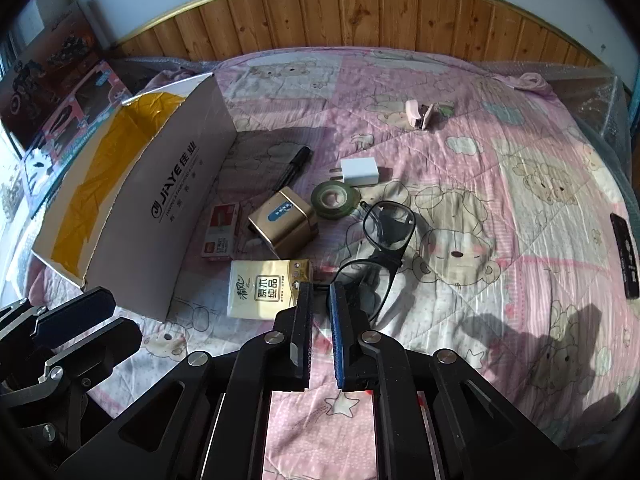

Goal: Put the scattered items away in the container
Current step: 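Move right gripper to the black glasses while left gripper approaches the cream tissue pack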

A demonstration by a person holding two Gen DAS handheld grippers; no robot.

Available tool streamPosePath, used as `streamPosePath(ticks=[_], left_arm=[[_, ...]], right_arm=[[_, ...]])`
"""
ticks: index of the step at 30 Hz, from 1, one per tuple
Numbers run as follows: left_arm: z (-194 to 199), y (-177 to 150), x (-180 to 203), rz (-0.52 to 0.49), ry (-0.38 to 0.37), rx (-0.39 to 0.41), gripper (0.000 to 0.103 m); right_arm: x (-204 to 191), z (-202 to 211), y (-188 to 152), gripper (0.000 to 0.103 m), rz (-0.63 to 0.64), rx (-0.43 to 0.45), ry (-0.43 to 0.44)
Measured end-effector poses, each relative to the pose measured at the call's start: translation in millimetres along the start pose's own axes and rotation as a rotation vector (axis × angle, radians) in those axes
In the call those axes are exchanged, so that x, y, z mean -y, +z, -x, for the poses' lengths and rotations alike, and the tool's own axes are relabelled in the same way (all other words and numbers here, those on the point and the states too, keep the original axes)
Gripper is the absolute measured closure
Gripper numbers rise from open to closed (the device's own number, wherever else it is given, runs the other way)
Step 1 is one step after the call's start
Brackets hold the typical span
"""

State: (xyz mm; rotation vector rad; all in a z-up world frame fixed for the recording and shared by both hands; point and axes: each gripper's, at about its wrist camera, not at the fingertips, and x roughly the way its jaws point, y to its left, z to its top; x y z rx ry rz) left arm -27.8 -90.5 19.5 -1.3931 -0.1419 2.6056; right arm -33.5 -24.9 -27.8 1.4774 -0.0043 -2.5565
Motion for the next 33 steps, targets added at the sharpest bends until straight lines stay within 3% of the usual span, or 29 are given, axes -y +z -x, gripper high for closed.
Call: streamPosePath(ticks=[2, 10, 23, 33], left_arm=[[-4, 2, 1, 0.004, -0.002, -0.001, 0.071], [-31, 10, 1, 0.020, 0.030, -0.029, 0.060], [-71, 16, 3, 0.026, 0.058, -0.086, 0.058], [-109, 16, 1, 0.013, 0.075, -0.124, 0.044]], right_arm=[[5, -1, 1, 0.069, 0.005, 0.001, 0.004], [38, -13, 0, 0.061, -0.034, -0.047, 0.063], [66, -41, -2, 0.060, -0.076, -0.089, 0.076], [70, -67, 4, 0.059, -0.090, -0.129, 0.052]])
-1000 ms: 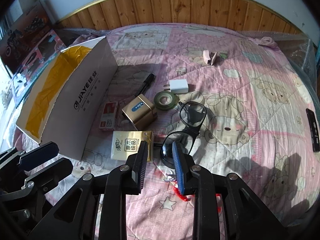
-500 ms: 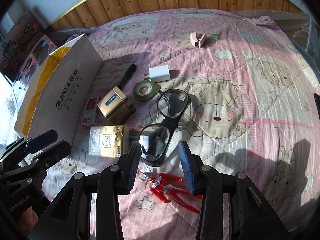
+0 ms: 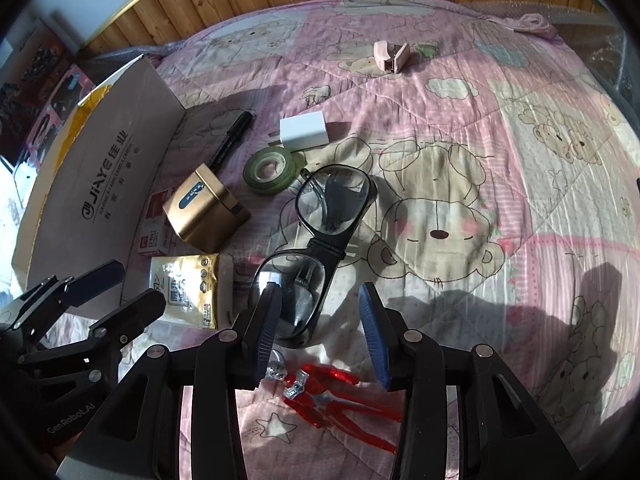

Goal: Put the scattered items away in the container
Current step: 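Move right gripper to the black glasses while left gripper approaches the cream tissue pack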

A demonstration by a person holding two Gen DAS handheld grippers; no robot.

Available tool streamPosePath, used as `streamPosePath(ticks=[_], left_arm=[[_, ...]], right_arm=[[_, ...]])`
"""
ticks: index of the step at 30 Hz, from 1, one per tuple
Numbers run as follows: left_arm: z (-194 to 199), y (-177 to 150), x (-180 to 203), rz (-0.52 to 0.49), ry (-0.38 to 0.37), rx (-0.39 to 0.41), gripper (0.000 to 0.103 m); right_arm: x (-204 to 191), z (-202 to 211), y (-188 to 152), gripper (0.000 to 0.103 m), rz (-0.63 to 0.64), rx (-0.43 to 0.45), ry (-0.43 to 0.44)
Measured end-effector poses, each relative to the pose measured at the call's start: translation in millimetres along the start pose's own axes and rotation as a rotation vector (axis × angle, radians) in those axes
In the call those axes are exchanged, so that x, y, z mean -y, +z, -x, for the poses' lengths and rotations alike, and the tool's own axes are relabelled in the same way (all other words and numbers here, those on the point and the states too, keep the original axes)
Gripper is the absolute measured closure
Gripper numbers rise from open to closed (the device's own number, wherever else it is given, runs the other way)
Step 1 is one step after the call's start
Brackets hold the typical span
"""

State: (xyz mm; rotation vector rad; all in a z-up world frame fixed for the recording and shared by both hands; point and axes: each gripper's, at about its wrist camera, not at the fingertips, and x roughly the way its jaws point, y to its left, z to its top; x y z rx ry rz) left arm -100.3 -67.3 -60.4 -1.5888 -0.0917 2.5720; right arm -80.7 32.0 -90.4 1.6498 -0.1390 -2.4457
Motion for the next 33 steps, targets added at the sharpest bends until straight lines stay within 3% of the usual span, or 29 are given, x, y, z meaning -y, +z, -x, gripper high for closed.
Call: streamPosePath(ticks=[5, 9, 12, 19, 24, 29, 33], left_arm=[[-26, 2, -4, -0.013, 0.020, -0.025, 0.044], [-38, -1, -12, 0.030, -0.011, -0.032, 0.040], [-40, -3, -13, 0.053, -0.072, -0.052, 0.052], [-27, -17, 15, -0.031, -0.090, -0.063, 0.057], [-25, -20, 12, -0.015, -0.057, -0.042, 0.056], [-34, -15, 11, -0.009, -0.034, -0.020, 0.045], [-38, -17, 24, -0.024, -0.143, -0.099, 0.059]], right_arm=[[3, -15, 4, 0.059, -0.011, -0.033, -0.005], [7, -22, 5, 0.057, -0.026, -0.048, 0.013], [13, -22, 3, 0.056, -0.037, -0.045, 0.018], [33, -19, -2, 0.056, -0.089, -0.047, 0.007], [34, -11, -2, 0.056, -0.088, -0.027, 0.029], [28, -16, -3, 0.056, -0.069, -0.048, 0.077], [34, -25, -1, 0.056, -0.084, -0.067, 0.054]])
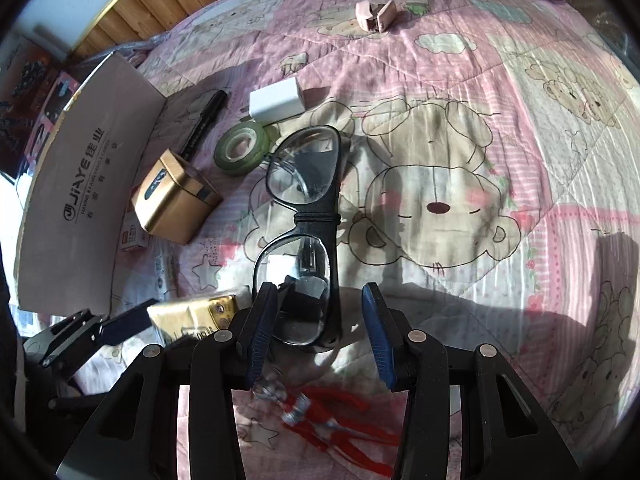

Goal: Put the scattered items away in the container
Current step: 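Move right gripper to the black glasses while left gripper approaches the cream tissue pack, then close right gripper on the glasses while left gripper closes on the tissue pack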

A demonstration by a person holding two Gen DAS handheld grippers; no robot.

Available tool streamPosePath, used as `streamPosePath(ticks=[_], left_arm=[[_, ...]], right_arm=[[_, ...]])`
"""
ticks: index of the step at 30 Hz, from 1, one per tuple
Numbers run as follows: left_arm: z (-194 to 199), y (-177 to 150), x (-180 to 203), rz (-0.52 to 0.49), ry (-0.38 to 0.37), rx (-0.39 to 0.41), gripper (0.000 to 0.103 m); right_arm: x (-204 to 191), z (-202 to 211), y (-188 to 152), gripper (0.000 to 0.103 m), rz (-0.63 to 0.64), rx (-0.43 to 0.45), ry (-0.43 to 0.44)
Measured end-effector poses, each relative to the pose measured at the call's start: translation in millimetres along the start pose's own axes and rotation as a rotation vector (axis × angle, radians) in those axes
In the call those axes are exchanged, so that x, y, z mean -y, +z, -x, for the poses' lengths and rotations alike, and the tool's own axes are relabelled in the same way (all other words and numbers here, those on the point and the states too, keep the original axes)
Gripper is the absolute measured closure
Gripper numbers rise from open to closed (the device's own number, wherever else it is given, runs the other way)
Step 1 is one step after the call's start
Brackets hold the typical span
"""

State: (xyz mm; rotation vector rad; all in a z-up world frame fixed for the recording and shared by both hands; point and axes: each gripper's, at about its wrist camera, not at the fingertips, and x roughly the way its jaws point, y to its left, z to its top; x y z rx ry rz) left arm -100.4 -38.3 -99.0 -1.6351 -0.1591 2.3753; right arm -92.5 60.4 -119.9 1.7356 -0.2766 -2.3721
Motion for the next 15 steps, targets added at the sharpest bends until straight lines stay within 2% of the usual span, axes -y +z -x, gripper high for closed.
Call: streamPosePath(ticks=[3, 5, 7, 9, 11, 13, 15], left_arm=[[7, -7, 11, -0.048, -0.039, -0.022, 0.059], [12, -10, 7, -0.048, -0.008, 0.007, 0.059], [14, -11, -2, -0.030, 0.026, 0.035, 0.052], [15, -10, -8, -0.015, 0.018, 0.052, 0.050], [16, -8, -2, -0.047, -0.011, 0.071, 0.047], [18, -9, 12, -0.112, -0.051, 0.097, 0.037], [15, -11, 31, -0.199, -0.085, 0.099, 0.026]], right_arm=[[12, 8, 2, 0.056, -0.050, 0.028, -0.013], [17, 11, 2, 0.056, -0.076, 0.026, 0.018], [17, 10, 1, 0.056, -0.092, 0.018, 0.074], [9, 6, 2, 0.056, -0.062, 0.010, 0.104], [-3, -4, 4, 0.054, -0.011, 0.002, 0.065], [-10, -14, 6, 0.051, 0.027, -0.006, 0.033], [-10, -17, 9, 0.050, 0.025, 0.003, 0.037]])
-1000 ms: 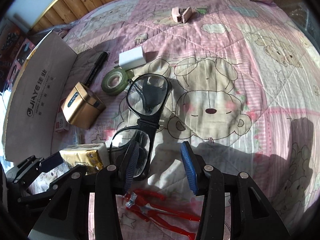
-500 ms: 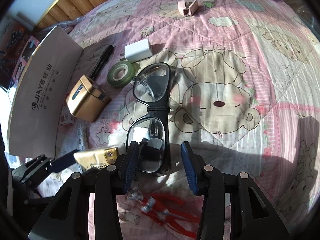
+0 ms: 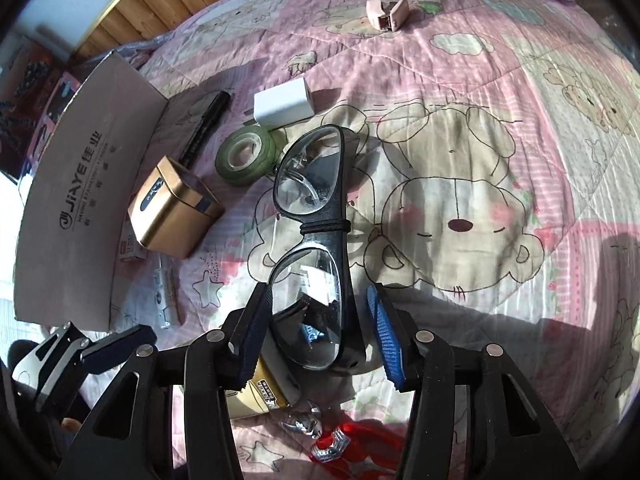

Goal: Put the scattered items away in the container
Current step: 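Close right gripper on the glasses while left gripper closes on the tissue pack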

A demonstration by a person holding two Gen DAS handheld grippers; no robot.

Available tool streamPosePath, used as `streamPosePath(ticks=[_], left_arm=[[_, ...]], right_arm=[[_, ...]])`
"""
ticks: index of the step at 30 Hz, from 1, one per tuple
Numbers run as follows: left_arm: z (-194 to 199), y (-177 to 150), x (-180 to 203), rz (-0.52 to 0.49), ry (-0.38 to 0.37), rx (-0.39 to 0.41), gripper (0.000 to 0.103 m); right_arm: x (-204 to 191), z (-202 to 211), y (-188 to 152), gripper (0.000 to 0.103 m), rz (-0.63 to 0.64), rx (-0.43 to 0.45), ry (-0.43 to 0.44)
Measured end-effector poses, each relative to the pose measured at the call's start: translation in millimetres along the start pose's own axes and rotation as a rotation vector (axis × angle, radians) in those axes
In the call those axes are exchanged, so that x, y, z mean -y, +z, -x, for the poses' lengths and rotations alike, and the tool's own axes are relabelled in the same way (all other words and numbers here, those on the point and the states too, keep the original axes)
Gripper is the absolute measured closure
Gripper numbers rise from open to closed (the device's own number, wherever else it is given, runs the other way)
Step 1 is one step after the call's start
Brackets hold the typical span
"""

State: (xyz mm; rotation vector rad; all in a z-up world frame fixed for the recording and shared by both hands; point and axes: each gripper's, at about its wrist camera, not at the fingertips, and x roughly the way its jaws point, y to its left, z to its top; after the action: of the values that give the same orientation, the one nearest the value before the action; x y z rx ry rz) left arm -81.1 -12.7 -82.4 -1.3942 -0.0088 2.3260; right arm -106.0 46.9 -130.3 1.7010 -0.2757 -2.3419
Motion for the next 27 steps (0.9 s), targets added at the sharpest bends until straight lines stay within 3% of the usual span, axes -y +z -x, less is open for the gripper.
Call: streamPosePath(ticks=[2, 3, 4, 6, 9, 11, 13, 16, 18, 20, 22, 27], left_arm=[[-14, 0, 15, -0.078, 0.064, -0.008, 0.027], [-24, 0, 16, -0.080, 0.110, -0.037, 0.048], [-29, 0, 9, -0.040, 0.121, -0.059, 0.052], [-20, 2, -10, 0.090, 0.077, -0.029, 0.063], [-7, 1, -25, 0.139, 0.089, -0.002, 0.064], [-9, -3, -25, 0.129, 0.077, -0.016, 0.058], [-16, -6, -18, 0.109, 0.083, -0.025, 0.045], [-27, -9, -2, 0.075, 0.026, -0.036, 0.040], [-34, -10, 1, 0.064, 0.043, -0.041, 0.043], [-31, -9, -7, 0.119, 0.028, -0.029, 0.049], [-23, -10, -12, 0.144, 0.042, -0.012, 0.055], [-3, -15, -21, 0.175, 0.050, 0.013, 0.057]], right_arm=[[6, 2, 3, 0.053, -0.027, 0.002, 0.006], [9, 5, 4, 0.054, -0.043, 0.006, 0.009], [12, 8, 4, 0.055, -0.053, 0.011, 0.008], [15, 12, 4, 0.055, -0.058, 0.024, -0.004], [14, 10, 9, 0.054, -0.062, 0.030, 0.000], [9, 2, 13, 0.051, -0.042, 0.017, 0.020], [4, -6, 15, 0.048, -0.013, 0.021, 0.018], [2, -5, 16, 0.061, 0.004, 0.033, 0.006], [7, 1, 16, 0.068, -0.025, 0.039, 0.030], [13, 8, 16, 0.075, -0.055, 0.052, 0.054], [18, 15, 16, 0.077, -0.081, 0.060, 0.068], [23, 22, 10, 0.078, -0.131, 0.065, 0.068]])
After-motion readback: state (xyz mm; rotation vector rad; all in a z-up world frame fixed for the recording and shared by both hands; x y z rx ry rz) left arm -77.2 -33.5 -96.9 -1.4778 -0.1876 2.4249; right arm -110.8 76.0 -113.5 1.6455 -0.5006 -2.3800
